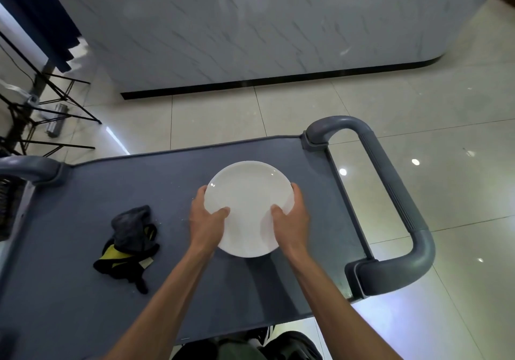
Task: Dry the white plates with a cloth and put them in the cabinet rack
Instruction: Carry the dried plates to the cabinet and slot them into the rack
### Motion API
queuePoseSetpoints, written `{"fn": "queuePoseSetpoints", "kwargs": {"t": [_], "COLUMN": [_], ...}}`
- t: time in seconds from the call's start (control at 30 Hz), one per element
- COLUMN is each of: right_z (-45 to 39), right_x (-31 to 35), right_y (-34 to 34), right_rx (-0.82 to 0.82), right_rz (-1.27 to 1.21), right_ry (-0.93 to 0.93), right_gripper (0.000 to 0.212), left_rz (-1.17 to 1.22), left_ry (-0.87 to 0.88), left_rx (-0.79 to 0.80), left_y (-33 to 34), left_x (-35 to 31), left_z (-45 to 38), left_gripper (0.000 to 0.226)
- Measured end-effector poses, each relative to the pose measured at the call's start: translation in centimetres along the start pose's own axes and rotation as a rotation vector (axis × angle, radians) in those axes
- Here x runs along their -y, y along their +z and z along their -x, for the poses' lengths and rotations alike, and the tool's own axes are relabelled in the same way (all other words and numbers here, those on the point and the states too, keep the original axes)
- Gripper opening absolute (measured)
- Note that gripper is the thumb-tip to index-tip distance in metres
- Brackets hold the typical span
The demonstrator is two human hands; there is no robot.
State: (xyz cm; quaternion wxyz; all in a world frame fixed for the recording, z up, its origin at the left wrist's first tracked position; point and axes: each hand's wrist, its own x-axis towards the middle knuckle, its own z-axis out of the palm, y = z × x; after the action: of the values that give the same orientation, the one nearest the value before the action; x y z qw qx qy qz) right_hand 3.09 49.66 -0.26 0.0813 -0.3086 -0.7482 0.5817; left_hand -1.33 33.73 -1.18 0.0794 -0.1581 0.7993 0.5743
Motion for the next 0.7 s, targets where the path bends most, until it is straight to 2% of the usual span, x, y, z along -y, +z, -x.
{"fn": "queuePoseSetpoints", "kwargs": {"t": [0.27, 0.5, 0.7], "right_z": [0.8, 1.8, 3.5], "right_x": [-0.1, -0.1, 0.7], "right_y": [-0.6, -1.6, -2.3], "right_rx": [-0.012, -0.036, -0.145], "right_rz": [0.024, 0.059, 0.055], "right_ry": [-0.028, -0.068, -0.101], "right_gripper": [0.065, 0.072, 0.068], "left_rz": [-0.049, -0.132, -0.124], "left_ry": [0.098, 0.207, 0.258], "left_rx": [-0.02, 0.014, 0.097], "left_y": [-0.3, -0.6, -0.8], "left_x": [-0.9, -1.4, -1.6], "left_z": [0.9, 1.7, 2.2], "left_gripper": [0.049, 0.06, 0.071]}}
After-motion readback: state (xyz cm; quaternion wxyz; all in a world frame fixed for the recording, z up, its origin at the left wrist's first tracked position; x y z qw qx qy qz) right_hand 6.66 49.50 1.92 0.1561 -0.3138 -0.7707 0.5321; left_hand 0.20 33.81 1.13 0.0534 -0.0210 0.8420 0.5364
